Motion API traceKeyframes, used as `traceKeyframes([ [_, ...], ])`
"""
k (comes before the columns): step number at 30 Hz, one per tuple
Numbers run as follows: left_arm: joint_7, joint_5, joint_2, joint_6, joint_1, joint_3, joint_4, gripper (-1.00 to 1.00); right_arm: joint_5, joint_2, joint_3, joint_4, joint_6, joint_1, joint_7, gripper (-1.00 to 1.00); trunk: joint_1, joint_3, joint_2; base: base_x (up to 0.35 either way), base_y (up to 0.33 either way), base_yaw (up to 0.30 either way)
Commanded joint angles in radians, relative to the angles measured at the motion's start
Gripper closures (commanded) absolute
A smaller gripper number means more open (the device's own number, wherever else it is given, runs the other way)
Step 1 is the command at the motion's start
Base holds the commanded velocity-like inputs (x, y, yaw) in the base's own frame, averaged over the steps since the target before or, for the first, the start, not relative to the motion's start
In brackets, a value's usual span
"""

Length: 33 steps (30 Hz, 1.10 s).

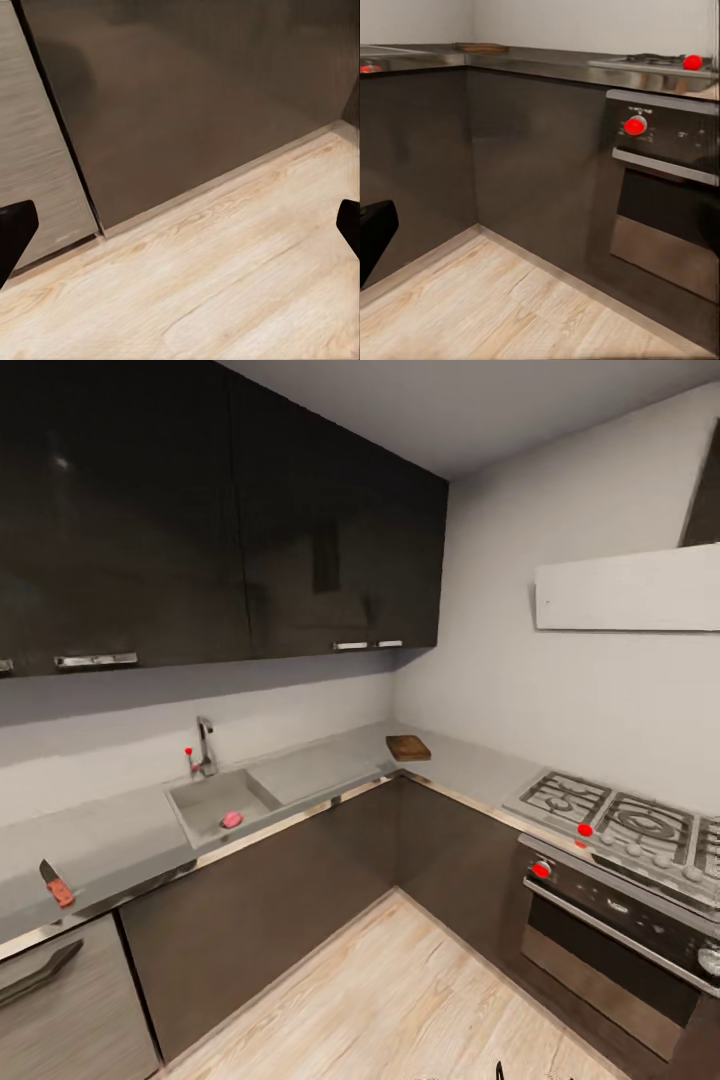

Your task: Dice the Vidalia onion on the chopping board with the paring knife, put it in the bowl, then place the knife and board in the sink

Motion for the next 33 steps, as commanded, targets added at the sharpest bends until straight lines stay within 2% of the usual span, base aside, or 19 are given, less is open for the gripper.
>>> traceKeyframes([
  [1,0.0,0.006,0.0,-0.002,0.001,-0.001,0.0,-1.0,0.007,0.0,0.001,0.0,0.001,0.0,-0.009,-1.0,0.0,0.0,0.0,0.0,0.0,-0.234],
  [22,-0.001,0.006,0.0,-0.002,0.001,-0.001,0.011,-1.0,0.007,0.0,0.002,0.001,0.002,0.0,-0.009,-1.0,0.0,0.0,0.0,0.0,0.0,-0.2],
  [33,-0.001,0.006,-0.001,-0.003,0.001,-0.001,0.011,-1.0,0.007,0.0,0.003,0.002,0.001,0.0,-0.009,-1.0,0.0,0.0,0.0,0.0,0.0,-0.032],
])
